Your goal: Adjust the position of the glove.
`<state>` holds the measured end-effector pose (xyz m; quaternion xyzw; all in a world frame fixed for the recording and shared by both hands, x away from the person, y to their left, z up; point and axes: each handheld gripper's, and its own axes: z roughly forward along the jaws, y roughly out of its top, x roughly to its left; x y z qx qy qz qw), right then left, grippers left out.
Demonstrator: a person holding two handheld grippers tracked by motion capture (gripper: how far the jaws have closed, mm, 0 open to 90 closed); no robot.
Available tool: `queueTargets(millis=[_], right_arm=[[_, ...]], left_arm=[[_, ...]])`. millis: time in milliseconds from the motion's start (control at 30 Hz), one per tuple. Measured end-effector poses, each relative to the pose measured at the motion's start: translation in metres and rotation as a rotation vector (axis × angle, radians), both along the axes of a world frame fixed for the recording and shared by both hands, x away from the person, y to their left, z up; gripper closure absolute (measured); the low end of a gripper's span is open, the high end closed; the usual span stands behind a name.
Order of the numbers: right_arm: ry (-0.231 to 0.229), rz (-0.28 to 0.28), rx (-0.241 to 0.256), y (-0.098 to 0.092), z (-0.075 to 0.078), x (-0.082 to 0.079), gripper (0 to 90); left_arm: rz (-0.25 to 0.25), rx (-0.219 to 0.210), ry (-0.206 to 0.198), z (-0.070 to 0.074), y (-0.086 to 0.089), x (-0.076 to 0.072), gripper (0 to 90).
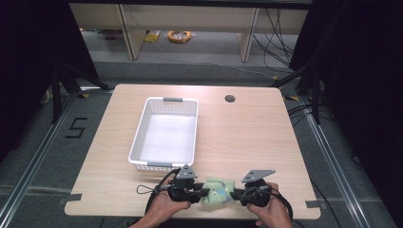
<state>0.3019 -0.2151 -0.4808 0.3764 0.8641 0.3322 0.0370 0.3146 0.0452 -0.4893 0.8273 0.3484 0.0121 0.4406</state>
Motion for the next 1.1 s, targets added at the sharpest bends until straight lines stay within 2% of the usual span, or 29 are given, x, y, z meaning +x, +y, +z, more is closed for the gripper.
queueTargets(millis=[33, 67, 100, 133, 167, 267, 300, 367, 400, 433, 500, 567, 600, 700, 767, 800, 833, 867, 900, 967, 1000, 1067, 1100], right_arm=[[0.007, -0.001, -0.005, 0.001, 0.002, -0.002, 84.7], [-0.009, 0.014, -0.009, 0.000, 0.002, -0.001, 85.2], [0.012, 0.008, -0.006, 0.001, 0.004, -0.003, 85.5], [-0.012, 0.018, -0.008, 0.000, 0.004, -0.002, 85.7], [-0.010, 0.026, 0.003, -0.001, 0.008, -0.004, 85.8], [-0.016, 0.030, 0.025, 0.000, 0.011, -0.007, 85.8], [-0.011, 0.027, 0.044, -0.001, 0.014, -0.012, 85.8], [-0.014, 0.023, 0.060, 0.000, 0.013, -0.015, 85.7], [-0.003, 0.023, 0.068, 0.001, 0.011, -0.016, 85.7], [0.019, 0.031, 0.051, 0.001, 0.006, -0.016, 85.5], [0.031, 0.031, 0.045, 0.001, 0.003, -0.016, 85.4], [0.036, 0.018, 0.038, 0.001, -0.001, -0.014, 84.7], [0.034, -0.007, 0.068, 0.000, -0.002, -0.013, 82.9], [0.024, 0.003, 0.051, -0.004, -0.001, -0.011, 79.2], [0.028, -0.012, 0.049, -0.005, -0.001, -0.011, 71.3], [0.024, -0.017, 0.053, -0.006, -0.001, -0.011, 68.6], [0.014, -0.027, 0.058, -0.008, 0.003, -0.010, 59.8], [-0.013, -0.053, 0.083, -0.008, 0.004, -0.010, 54.3], [-0.009, -0.056, 0.076, -0.011, 0.009, -0.009, 52.4], [-0.015, -0.064, 0.088, -0.013, 0.011, -0.008, 50.3], [-0.030, -0.081, 0.089, -0.015, 0.013, -0.007, 47.3], [-0.011, -0.108, 0.113, -0.018, 0.012, -0.001, 43.3], [-0.011, -0.108, 0.113, -0.018, 0.012, -0.001, 43.3]], left_arm=[[0.002, -0.007, -0.001, 0.000, 0.000, 0.000, 75.8], [-0.002, -0.011, 0.004, 0.000, 0.000, 0.001, 77.6], [0.004, -0.024, 0.010, 0.001, 0.000, 0.001, 78.8], [-0.005, -0.027, 0.012, 0.002, 0.001, 0.001, 79.7], [0.002, -0.046, 0.011, 0.007, 0.002, 0.002, 80.4], [-0.004, -0.060, 0.002, 0.011, 0.004, 0.005, 80.5], [0.011, -0.072, -0.009, 0.012, 0.004, 0.006, 80.4], [-0.001, -0.080, 0.021, 0.013, 0.004, 0.010, 80.3], [-0.013, -0.065, 0.030, 0.012, 0.005, 0.012, 80.1], [-0.014, -0.063, 0.042, 0.009, 0.004, 0.013, 79.7], [-0.011, -0.054, 0.070, 0.001, 0.003, 0.013, 79.4], [-0.003, -0.044, 0.078, -0.004, 0.003, 0.014, 77.7], [0.001, -0.049, 0.083, -0.005, 0.004, 0.015, 75.9], [0.009, -0.055, 0.095, -0.005, 0.006, 0.015, 73.0], [0.013, -0.068, 0.119, -0.005, 0.009, 0.014, 64.3], [0.022, -0.065, 0.118, -0.005, 0.010, 0.013, 62.9], [0.022, -0.080, 0.132, -0.005, 0.011, 0.012, 56.3], [0.031, -0.084, 0.137, -0.004, 0.012, 0.011, 53.0], [0.037, -0.084, 0.144, -0.003, 0.014, 0.010, 50.8], [0.049, -0.113, 0.173, -0.003, 0.017, 0.009, 49.0], [0.051, -0.111, 0.174, -0.003, 0.017, 0.008, 48.2], [0.061, -0.084, 0.141, -0.002, 0.016, 0.005, 46.5], [0.054, -0.090, 0.142, -0.002, 0.016, 0.004, 46.5]])
